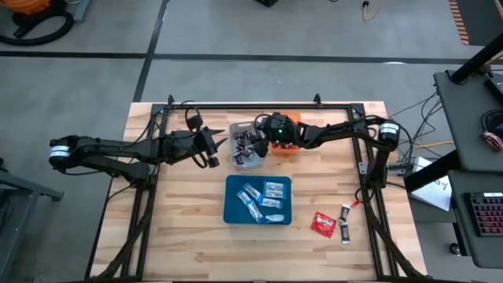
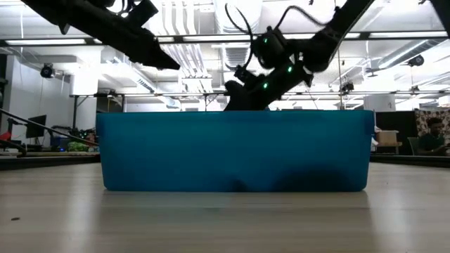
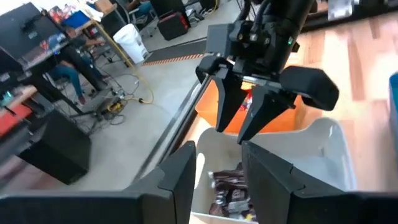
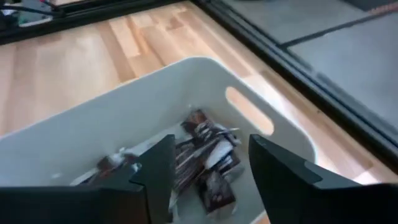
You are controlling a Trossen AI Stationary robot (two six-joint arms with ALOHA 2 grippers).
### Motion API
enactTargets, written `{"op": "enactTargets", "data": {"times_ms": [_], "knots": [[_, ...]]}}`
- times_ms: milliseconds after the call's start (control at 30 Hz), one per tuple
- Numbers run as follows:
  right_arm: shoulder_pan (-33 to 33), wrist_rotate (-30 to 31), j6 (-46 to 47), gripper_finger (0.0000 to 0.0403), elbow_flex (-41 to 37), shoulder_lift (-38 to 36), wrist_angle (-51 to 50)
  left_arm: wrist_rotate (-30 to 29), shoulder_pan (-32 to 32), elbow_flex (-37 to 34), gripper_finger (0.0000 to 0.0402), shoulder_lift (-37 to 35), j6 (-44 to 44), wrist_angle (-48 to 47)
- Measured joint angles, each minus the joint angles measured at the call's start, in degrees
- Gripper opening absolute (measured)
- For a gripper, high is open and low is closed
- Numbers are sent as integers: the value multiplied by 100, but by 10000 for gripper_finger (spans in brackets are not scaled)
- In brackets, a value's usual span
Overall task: Sort candy
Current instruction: Put the red chocolate into the orange bin
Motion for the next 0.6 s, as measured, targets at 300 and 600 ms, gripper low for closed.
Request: {"op": "enactTargets", "data": {"times_ms": [300,600], "knots": [[391,-51,245,205,-11,-1324,-2181,412,-173,-1,114,1,-1130,25],[1406,-96,1271,203,-5,-2752,-5269,763,-326,-17,114,450,-1930,637]]}}
